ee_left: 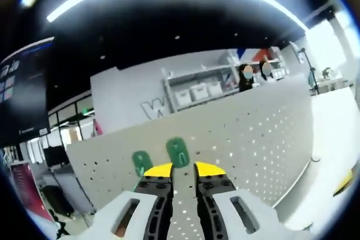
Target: Insert the hook assembly into the mounting plate slot until the hook locks in place.
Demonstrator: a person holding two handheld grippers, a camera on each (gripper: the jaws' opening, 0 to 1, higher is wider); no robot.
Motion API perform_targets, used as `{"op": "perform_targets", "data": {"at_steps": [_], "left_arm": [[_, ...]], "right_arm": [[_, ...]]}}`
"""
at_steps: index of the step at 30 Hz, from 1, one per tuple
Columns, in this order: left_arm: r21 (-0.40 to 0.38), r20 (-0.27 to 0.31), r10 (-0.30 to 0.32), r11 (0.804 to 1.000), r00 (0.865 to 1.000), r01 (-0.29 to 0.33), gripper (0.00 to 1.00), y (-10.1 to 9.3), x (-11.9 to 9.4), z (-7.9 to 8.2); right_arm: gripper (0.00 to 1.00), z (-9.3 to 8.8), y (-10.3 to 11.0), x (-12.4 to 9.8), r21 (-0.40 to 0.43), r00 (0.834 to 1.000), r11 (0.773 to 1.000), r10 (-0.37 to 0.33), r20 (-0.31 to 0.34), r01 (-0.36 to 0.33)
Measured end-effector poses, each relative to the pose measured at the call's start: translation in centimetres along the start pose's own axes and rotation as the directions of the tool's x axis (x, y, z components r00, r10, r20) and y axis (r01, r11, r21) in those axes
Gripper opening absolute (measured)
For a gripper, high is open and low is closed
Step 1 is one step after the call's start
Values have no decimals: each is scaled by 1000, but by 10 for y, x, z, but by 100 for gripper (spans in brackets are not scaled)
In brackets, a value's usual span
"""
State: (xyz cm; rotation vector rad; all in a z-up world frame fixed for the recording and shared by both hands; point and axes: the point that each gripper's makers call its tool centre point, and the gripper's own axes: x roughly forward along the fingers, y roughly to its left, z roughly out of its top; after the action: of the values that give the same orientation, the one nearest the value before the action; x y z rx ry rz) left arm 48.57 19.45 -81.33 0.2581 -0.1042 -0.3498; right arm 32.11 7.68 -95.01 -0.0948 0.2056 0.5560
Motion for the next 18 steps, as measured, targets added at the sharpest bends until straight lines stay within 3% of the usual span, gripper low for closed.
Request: {"op": "perform_targets", "data": {"at_steps": [8, 18], "left_arm": [[-29, 2, -24, 999, 1000, 24, 16, -6, -38, -6], [-93, -33, -72, 993, 997, 69, 20, -27, -80, -29]], "right_arm": [[30, -4, 1, 2, -16, 1000, 1000, 1, -14, -1], [29, -9, 2, 2, -34, 999, 999, 3, -33, -4]]}}
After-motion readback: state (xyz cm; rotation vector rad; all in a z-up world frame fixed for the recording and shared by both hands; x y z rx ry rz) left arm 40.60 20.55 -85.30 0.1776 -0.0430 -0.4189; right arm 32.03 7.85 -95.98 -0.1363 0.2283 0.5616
